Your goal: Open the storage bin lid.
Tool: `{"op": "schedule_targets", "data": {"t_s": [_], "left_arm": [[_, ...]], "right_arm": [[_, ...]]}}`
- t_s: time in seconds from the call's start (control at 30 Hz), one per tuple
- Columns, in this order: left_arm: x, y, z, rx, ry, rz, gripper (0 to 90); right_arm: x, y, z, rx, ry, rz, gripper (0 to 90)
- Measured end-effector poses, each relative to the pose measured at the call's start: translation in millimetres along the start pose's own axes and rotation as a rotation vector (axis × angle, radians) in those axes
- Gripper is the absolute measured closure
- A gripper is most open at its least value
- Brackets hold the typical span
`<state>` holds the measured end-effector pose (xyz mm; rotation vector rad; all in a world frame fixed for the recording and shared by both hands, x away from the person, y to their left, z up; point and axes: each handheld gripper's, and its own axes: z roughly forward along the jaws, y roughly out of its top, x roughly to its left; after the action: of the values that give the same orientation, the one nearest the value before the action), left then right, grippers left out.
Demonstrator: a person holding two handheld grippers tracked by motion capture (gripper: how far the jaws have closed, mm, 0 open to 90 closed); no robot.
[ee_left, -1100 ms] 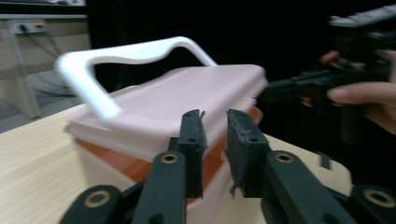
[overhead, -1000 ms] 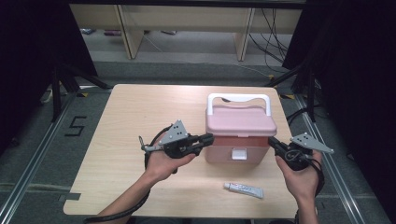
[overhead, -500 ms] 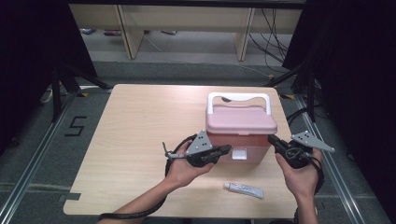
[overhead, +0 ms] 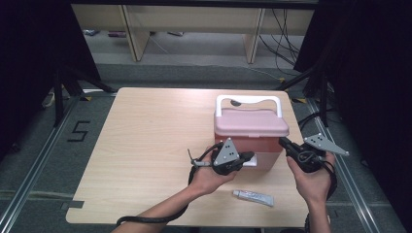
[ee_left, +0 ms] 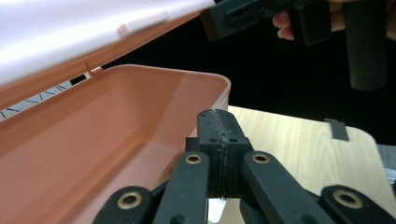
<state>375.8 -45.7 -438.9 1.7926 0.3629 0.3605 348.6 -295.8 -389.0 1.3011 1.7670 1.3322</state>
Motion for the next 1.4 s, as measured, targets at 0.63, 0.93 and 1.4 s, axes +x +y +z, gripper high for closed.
{"op": "schedule_targets", "data": {"t_s": [0.63, 0.93, 1.4], "left_arm": [[-3.8, -20.6, 14.4, 0.038, -0.022, 0.038, 89.8], [-2.5, -24.6, 12.6, 0.032, -0.002, 0.048, 89.7], [-1.2, -24.9, 13.3, 0.027, -0.012, 0.024, 89.7]], "right_arm": [[-2.6, 6.9, -0.3, -0.028, -0.006, -0.024, 90.0], [-2.2, 11.0, 1.2, -0.051, -0.021, -0.005, 90.0], [-0.7, 21.5, 4.7, -0.08, -0.032, -0.034, 90.0]]}}
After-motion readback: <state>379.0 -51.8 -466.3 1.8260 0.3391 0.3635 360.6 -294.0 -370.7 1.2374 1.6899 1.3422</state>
